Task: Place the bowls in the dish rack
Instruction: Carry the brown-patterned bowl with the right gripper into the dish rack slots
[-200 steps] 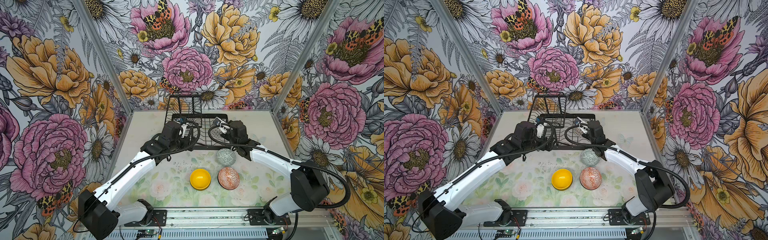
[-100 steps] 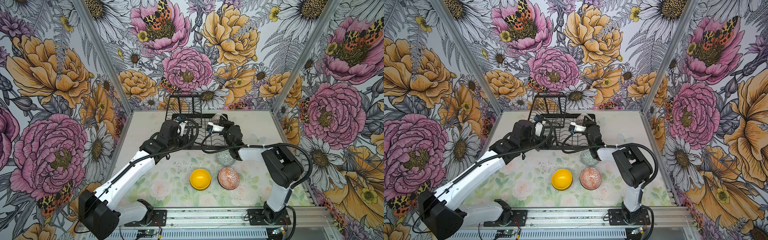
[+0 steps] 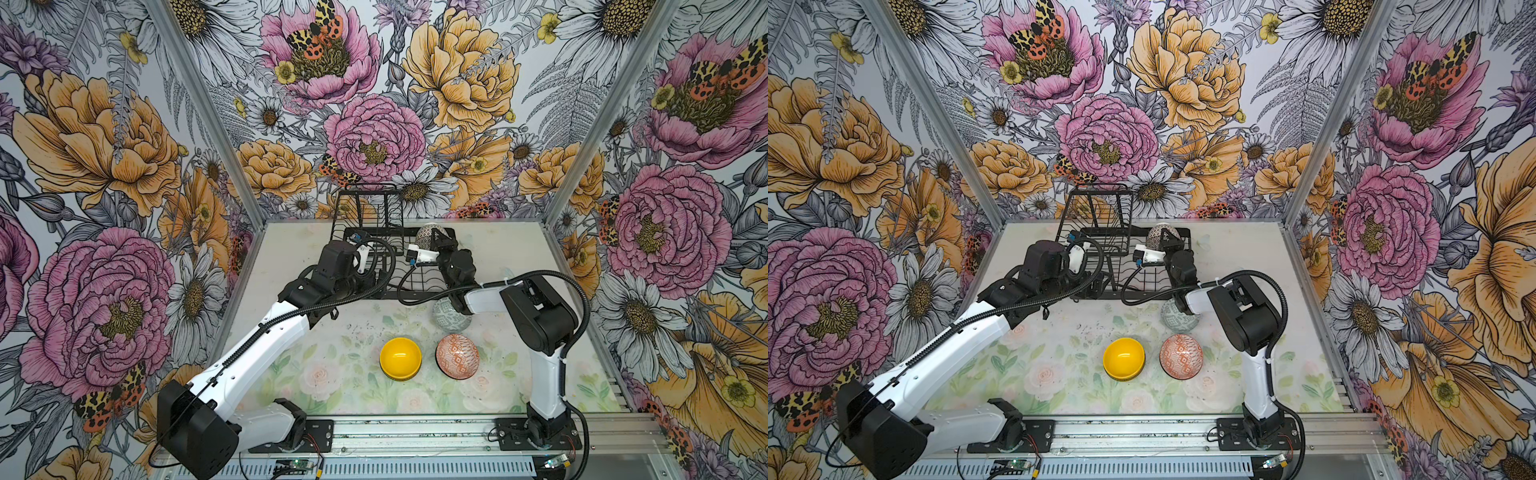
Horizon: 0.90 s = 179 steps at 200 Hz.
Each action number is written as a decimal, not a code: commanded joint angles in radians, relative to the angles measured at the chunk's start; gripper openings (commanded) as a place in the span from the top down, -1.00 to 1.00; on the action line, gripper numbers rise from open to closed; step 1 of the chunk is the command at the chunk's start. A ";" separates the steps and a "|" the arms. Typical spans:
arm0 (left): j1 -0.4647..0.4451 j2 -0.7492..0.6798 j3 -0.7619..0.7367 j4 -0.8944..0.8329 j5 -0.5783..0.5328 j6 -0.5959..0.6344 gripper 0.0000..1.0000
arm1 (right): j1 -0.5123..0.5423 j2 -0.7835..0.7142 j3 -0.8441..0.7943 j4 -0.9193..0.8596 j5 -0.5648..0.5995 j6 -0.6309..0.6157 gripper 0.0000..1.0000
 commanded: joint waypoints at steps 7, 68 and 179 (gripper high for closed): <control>0.010 -0.028 -0.014 0.022 0.024 0.019 -0.97 | 0.002 0.044 0.078 0.066 -0.032 -0.008 1.00; 0.010 -0.037 -0.017 0.014 0.018 0.019 -0.98 | 0.001 0.139 0.204 0.024 -0.067 -0.006 1.00; 0.009 -0.037 -0.023 0.009 0.021 0.022 -0.98 | 0.025 0.266 0.400 -0.088 -0.076 0.034 1.00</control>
